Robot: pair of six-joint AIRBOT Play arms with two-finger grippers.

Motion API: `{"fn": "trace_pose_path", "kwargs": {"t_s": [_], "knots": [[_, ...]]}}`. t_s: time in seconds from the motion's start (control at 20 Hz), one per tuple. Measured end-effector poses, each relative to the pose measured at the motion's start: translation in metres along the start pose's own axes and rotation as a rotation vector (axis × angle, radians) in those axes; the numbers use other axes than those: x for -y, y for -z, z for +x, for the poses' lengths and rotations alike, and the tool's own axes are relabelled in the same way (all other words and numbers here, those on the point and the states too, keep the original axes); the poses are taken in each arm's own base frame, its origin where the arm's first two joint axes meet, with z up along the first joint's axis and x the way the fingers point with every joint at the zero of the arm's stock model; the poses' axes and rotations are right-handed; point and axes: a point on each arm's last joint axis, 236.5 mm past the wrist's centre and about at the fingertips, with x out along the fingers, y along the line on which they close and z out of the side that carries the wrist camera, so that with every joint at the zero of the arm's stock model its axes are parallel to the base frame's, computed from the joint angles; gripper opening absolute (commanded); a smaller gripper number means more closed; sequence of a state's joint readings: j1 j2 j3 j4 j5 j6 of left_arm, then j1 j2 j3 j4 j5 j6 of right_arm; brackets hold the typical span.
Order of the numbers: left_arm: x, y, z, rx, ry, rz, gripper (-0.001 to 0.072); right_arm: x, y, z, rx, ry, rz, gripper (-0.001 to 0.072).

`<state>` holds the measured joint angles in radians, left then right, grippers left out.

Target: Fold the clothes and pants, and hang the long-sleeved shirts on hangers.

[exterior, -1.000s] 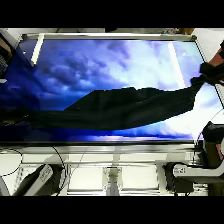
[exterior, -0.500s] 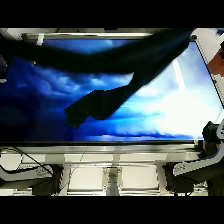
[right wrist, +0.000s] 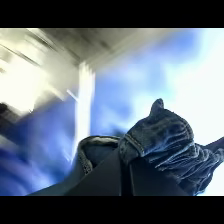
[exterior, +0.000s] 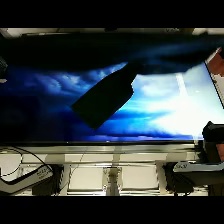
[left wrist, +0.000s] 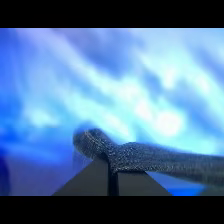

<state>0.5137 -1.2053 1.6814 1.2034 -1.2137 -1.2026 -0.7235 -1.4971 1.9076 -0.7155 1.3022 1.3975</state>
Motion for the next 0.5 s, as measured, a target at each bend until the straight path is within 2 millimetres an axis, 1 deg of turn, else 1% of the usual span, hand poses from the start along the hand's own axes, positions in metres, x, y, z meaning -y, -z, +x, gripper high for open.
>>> {"fn": "trace_pose_path", "kwargs": {"t_s": [0.15, 0.25, 0.35, 0.5], "knots": [[0.011, 0.067, 0.02, -0.145, 0.049, 0.026, 0.0025, 0.061, 0.056, 0.006, -0.164, 0.149, 0.041, 0.0015], [0.017, 0.11, 0.026, -0.224, 0.07, 0.042, 0.0025, 0.09, 0.091, 0.005, -0.25, 0.223, 0.07, 0.0015], [0.026, 0.151, 0.026, -0.283, 0.09, 0.061, 0.0025, 0.115, 0.124, 0.001, -0.324, 0.298, 0.091, 0.0015], [0.038, 0.205, 0.015, -0.341, 0.099, 0.093, 0.0025, 0.141, 0.166, -0.008, -0.402, 0.389, 0.109, 0.0016]]}}
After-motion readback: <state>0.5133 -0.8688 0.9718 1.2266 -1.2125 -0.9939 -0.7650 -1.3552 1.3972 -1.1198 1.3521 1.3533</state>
